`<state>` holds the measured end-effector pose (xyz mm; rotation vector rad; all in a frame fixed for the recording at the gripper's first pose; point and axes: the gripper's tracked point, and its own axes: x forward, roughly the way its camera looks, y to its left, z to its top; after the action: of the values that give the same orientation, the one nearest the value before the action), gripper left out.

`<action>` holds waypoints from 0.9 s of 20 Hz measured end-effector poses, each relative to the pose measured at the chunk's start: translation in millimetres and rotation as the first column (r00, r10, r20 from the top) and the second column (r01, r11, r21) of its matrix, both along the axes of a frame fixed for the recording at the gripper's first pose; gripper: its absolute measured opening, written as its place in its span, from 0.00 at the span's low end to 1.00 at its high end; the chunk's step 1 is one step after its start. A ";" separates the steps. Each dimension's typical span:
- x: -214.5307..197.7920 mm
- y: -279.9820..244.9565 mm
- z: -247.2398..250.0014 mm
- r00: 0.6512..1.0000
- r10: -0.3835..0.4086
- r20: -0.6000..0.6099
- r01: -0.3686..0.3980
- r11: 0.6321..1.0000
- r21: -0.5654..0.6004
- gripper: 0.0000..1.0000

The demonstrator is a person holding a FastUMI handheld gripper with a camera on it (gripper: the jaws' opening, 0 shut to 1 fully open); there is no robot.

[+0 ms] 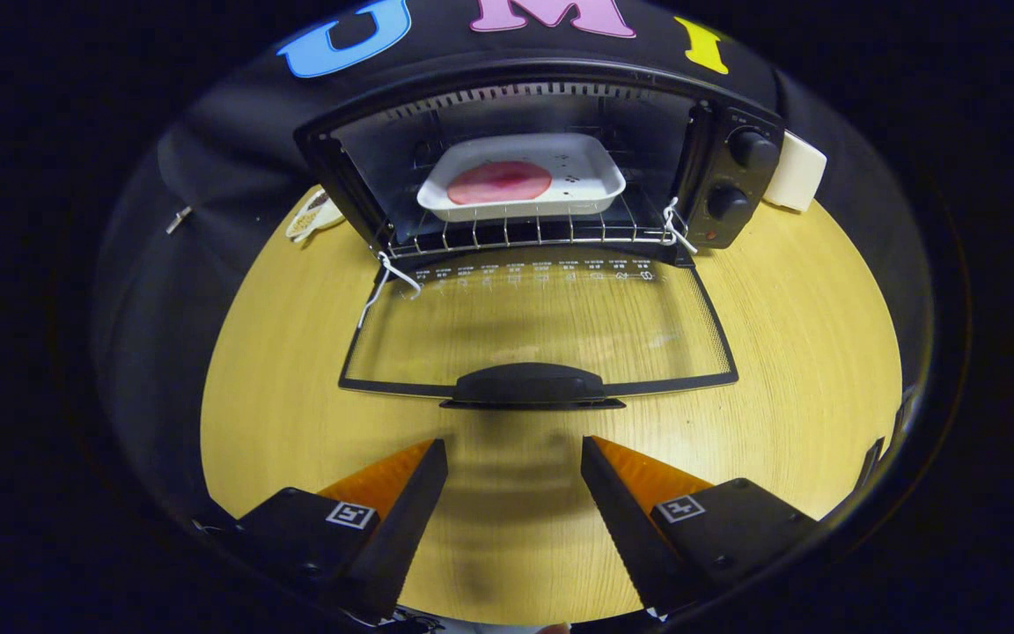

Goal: Open the toaster oven, put the food inside, and close the toaster oven door.

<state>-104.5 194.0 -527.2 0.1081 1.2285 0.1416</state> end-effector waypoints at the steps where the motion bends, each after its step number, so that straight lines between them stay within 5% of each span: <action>1: 1.4 -0.3 -4.2 1.000 0.001 0.002 -0.001 1.000 -0.018 0.99; 10: 19.4 -10.4 -24.5 0.999 -0.050 0.016 0.051 0.993 -0.103 0.98; 18: 18.9 -10.1 -4.3 0.996 -0.054 0.070 0.057 0.998 -0.040 0.99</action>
<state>-85.7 183.9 -531.5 0.1001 1.1577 0.0711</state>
